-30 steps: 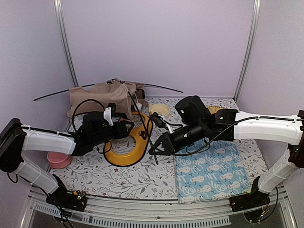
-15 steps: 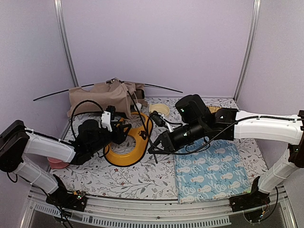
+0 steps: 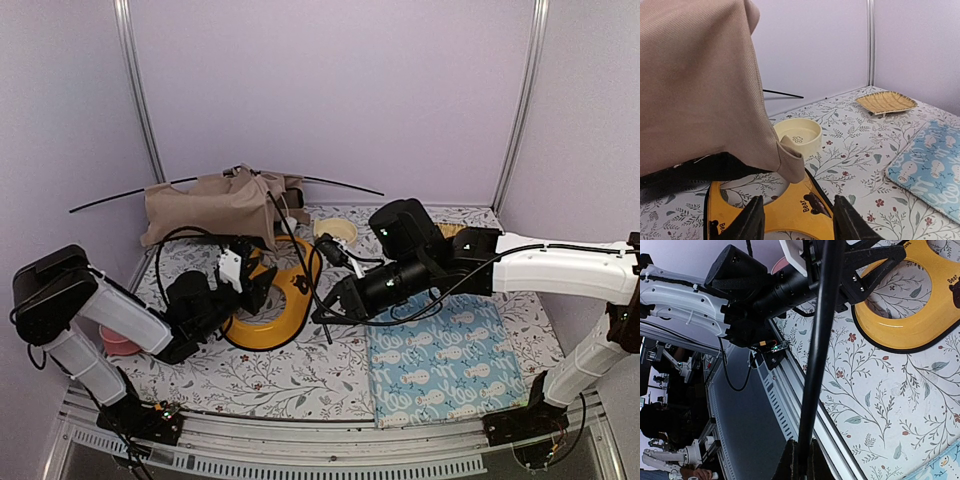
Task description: Set up the pet tent
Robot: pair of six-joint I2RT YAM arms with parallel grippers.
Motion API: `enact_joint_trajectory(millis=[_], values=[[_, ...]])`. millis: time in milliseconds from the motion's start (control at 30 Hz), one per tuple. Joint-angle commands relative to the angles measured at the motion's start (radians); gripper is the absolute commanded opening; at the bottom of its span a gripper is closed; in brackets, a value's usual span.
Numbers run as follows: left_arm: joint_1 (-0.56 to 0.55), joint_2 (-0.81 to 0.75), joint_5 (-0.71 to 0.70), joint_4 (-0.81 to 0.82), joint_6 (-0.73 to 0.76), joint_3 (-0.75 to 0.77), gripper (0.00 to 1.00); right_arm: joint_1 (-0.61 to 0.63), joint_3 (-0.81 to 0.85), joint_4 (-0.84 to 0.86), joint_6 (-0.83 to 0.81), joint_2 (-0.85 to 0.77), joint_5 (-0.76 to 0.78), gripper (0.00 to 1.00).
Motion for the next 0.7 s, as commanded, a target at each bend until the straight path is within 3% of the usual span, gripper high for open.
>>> enact_joint_trajectory(millis=[0, 667], values=[[-0.025, 0.047, -0.054, 0.133, 0.118, 0.012, 0.47, -0.016, 0.046, 0.064, -0.014, 0.009, 0.040, 0.00], [-0.030, 0.182, -0.144, 0.147, 0.161, 0.115, 0.41, -0.016, 0.062, 0.059, -0.005, 0.017, 0.024, 0.00]])
